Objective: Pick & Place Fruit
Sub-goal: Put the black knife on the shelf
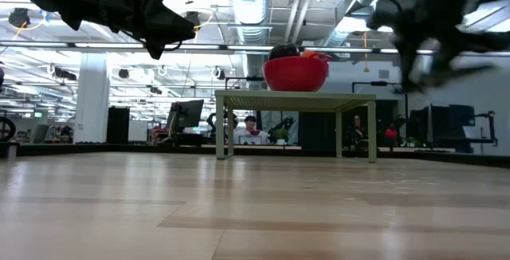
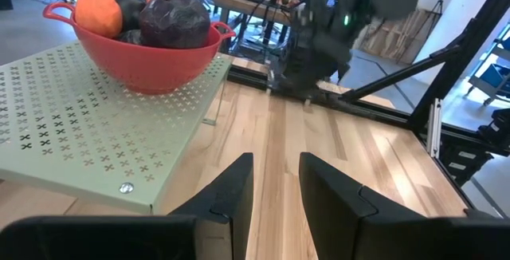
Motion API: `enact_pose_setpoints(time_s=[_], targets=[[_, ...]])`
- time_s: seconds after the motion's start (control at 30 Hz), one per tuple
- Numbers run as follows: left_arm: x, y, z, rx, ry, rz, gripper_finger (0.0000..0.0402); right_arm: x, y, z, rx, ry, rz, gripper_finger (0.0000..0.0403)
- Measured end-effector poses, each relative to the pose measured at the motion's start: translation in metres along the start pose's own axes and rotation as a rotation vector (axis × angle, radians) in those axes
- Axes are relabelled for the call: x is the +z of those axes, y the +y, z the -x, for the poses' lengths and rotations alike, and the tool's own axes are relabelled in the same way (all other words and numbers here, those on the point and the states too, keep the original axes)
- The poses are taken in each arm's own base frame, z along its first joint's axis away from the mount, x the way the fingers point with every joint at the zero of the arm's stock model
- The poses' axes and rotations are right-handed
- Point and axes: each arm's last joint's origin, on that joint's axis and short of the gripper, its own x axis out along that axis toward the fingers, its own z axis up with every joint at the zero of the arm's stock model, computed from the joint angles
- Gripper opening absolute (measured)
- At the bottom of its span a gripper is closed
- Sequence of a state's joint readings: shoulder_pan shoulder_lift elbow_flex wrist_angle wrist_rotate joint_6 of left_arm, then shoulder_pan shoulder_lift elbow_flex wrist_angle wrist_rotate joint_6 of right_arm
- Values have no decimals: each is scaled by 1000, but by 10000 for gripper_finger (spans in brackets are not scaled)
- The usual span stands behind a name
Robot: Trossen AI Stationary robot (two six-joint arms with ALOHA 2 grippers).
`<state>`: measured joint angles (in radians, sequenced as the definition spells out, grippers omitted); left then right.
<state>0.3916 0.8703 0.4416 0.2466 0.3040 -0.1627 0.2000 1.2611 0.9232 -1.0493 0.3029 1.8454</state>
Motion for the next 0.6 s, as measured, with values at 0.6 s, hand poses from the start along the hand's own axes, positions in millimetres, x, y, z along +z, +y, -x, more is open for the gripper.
enact_pose_setpoints(time_s=[0.6], targets=[[0, 0, 0, 0, 0, 0, 97, 147, 38, 31, 212, -215, -12, 114]])
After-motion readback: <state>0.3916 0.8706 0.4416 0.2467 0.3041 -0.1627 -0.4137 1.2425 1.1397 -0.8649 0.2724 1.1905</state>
